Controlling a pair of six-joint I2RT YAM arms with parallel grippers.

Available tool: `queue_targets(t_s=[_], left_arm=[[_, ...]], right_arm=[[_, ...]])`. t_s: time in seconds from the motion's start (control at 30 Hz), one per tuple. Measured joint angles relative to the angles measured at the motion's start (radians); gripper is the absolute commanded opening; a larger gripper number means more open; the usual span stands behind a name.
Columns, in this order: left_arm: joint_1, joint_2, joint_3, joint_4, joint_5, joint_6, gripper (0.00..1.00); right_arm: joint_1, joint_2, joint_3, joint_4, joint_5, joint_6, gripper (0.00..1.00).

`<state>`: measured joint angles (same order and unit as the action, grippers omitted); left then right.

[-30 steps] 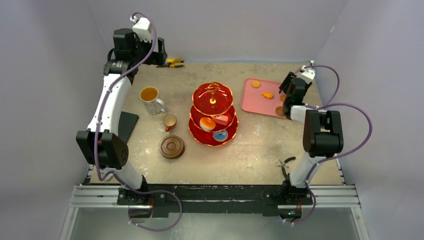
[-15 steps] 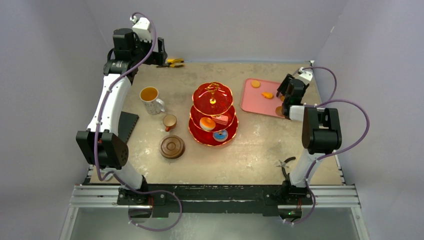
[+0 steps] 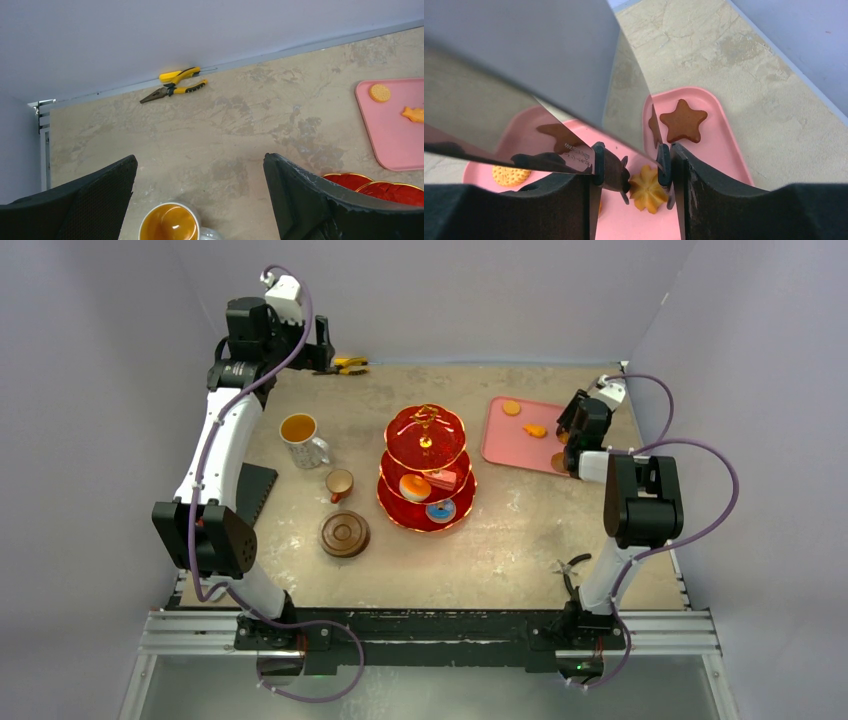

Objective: Serve the afternoon tea
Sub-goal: Pick up the desert from the tray, then place the desert on the desert table.

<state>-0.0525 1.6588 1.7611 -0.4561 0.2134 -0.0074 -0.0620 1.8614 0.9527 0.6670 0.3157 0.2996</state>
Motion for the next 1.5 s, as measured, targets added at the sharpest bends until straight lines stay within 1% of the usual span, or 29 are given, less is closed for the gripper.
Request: queue_targets(t_s=[0.13,0.4,0.5,0.63,0.77,0.97,1.27,1.5], left_arm=[[0.0,0.0,-0.005,0.001,0.0,0.0,0.97],[0.0,-0.002,-0.009,0.005,0.001,0.0,0.96],[0.0,-0.002,-0.009,0.007,0.002,0.0,0.96],[0.0,-0.002,-0.009,0.007,0.006,0.0,0.96],[0.0,-0.002,-0.009,0.007,0.01,0.0,0.96],[0.0,-0.004,-0.014,0.01,0.019,0.0,0.96],[0.0,-0.018,-0.042,0.014,0.022,0.0,0.95],[0.0,-0.032,-0.056,0.014,0.022,0.0,0.95]], right_arm=[[0.0,-0.002,0.0,-0.006,0.0,0.0,0.35],[0.0,-0.026,0.0,-0.029,-0.023,-0.001,0.32],[0.005,-0.079,0.0,-0.054,-0.048,-0.001,0.3],[0.031,-0.194,-0.001,-0.085,-0.058,-0.002,0.29],[0.092,-0.317,-0.001,-0.115,-0.074,-0.003,0.29],[0.269,-0.457,0.012,-0.222,-0.103,-0.003,0.29],[0.471,-0.591,0.135,-0.394,-0.154,-0.004,0.29],[0.542,-0.642,0.208,-0.467,-0.181,-0.003,0.29]])
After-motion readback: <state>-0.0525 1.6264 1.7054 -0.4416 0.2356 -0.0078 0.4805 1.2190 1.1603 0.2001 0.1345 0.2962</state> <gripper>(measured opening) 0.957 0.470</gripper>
